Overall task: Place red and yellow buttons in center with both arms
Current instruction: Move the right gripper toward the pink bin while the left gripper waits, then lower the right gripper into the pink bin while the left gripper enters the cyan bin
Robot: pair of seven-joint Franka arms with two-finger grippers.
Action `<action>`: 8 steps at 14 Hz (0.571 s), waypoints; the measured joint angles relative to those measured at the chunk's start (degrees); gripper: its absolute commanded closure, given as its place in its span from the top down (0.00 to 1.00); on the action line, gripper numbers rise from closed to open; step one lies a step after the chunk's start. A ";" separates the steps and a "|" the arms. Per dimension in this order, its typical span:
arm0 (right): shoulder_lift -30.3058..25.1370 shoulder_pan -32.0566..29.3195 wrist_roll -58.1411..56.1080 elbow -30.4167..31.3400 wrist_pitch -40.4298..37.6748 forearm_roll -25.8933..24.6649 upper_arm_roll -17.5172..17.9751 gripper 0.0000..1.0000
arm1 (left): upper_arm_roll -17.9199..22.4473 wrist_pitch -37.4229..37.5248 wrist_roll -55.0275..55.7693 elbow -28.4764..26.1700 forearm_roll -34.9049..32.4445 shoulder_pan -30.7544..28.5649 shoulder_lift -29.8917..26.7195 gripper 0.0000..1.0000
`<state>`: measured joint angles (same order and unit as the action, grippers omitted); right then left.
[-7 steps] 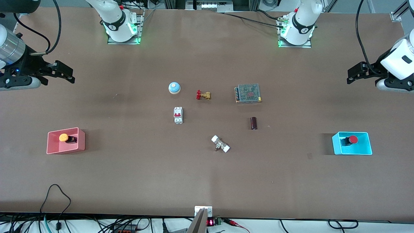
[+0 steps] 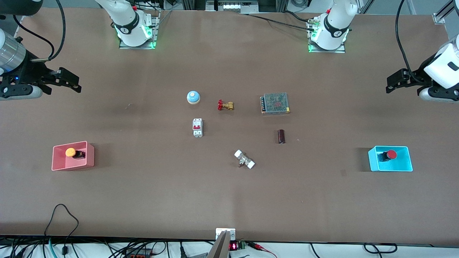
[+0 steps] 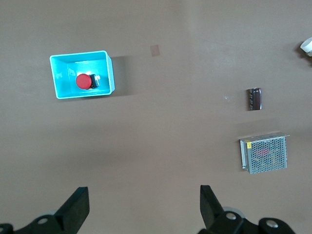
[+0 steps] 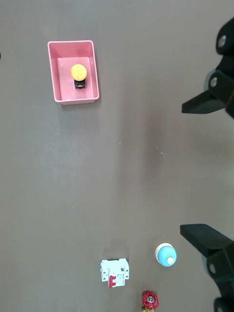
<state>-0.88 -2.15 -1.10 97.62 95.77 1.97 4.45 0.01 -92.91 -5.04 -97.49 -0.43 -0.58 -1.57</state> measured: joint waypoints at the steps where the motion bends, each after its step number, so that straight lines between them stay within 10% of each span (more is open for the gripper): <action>1: 0.41 -0.12 -0.01 0.07 0.06 0.00 -0.04 1.00 | 0.00 0.01 0.00 0.00 0.00 0.00 0.00 1.00; 8: 7.97 -6.23 -7.07 1.12 5.38 -0.08 -0.31 1.00 | 0.11 0.16 0.00 0.00 0.00 -0.03 0.00 1.00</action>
<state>7.09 -8.39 -8.16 98.74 101.15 1.89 4.14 0.12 -92.74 -5.04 -97.49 -0.43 -0.60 -1.56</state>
